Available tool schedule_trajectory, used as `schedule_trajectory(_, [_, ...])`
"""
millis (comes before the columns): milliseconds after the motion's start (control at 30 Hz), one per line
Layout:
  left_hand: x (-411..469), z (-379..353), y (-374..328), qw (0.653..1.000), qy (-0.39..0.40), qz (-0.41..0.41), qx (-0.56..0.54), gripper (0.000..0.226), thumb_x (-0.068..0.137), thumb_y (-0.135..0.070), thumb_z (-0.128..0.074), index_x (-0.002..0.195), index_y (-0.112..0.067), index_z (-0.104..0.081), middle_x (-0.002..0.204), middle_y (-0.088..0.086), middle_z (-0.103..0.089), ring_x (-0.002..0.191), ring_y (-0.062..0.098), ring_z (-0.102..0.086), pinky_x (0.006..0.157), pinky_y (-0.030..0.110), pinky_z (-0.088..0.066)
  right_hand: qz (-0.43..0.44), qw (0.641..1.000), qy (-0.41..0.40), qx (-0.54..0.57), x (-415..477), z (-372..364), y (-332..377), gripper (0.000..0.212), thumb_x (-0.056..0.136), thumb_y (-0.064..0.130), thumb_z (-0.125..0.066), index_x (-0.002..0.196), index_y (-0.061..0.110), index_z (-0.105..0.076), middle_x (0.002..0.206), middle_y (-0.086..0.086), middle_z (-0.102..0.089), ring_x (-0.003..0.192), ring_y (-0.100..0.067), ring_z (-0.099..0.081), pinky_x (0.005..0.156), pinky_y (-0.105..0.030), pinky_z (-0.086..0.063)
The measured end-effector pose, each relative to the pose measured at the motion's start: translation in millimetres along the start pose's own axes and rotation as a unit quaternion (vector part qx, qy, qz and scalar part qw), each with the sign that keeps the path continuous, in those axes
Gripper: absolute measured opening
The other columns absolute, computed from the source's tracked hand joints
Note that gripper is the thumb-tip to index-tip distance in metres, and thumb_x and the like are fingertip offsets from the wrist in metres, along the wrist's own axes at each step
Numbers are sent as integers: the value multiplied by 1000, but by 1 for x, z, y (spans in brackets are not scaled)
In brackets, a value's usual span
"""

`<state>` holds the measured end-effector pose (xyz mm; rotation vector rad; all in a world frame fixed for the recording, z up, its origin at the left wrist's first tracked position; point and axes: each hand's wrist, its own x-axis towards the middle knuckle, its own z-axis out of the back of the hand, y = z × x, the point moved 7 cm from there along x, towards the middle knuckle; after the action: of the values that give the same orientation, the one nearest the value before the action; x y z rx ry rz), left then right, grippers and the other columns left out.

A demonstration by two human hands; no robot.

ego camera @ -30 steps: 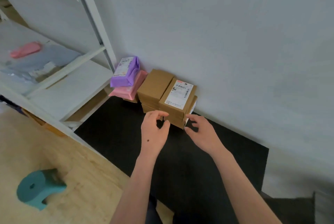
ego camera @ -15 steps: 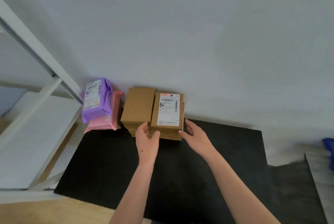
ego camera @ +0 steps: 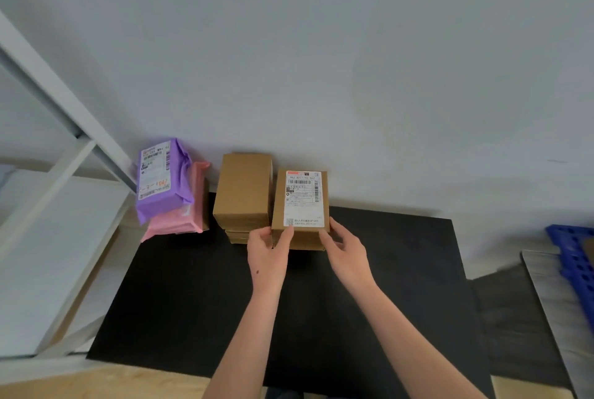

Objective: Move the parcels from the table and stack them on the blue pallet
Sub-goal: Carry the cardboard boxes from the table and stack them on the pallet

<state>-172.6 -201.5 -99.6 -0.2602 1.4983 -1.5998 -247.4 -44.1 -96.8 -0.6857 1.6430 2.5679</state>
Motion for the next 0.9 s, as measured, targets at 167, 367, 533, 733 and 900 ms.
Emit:
schedule_trajectory(167, [-3, 1, 14, 998, 13, 60, -36, 46, 76, -51, -69, 106, -22, -50, 109, -5, -54, 101, 14, -52, 94, 38, -45, -9, 998, -49, 34, -12, 10, -10, 43, 93, 40, -55, 135, 30, -52, 136, 8, -56, 114, -5, -52, 93, -23, -38])
schedule_trajectory(367, [-3, -7, 22, 973, 112, 153, -129, 36, 77, -49, -70, 96, -25, -51, 111, -2, -54, 112, 23, -48, 98, 47, -38, -59, 986, -68, 139, -18, 8, -19, 30, 91, 38, -61, 120, 36, -63, 117, 13, -64, 118, -16, -56, 100, -39, -47])
schedule_trajectory(533, [-3, -6, 27, 970, 143, 149, -124, 27, 78, -41, -71, 93, -26, -55, 103, -2, -57, 109, 23, -52, 92, 41, -43, -103, 968, -69, 217, -17, 12, -24, 18, 87, 32, -66, 104, 38, -67, 100, 18, -63, 112, -20, -60, 86, -35, -53])
schedule_trajectory(733, [-6, -2, 24, 968, 173, 128, -130, 34, 75, -33, -73, 101, -14, -59, 111, 4, -62, 109, 24, -55, 97, 43, -44, -115, 964, -19, 241, -26, 16, -23, 25, 83, 36, -68, 108, 41, -66, 104, 16, -63, 113, -22, -58, 101, -45, -46])
schedule_trajectory(900, [-16, 1, -3, 959, 218, 68, -169, 50, 60, -31, -76, 101, -12, -55, 112, 8, -64, 108, 25, -60, 96, 43, -47, -49, 959, 52, 274, -40, 27, -17, 50, 76, 42, -74, 123, 36, -59, 118, 3, -68, 112, -18, -64, 101, -42, -48])
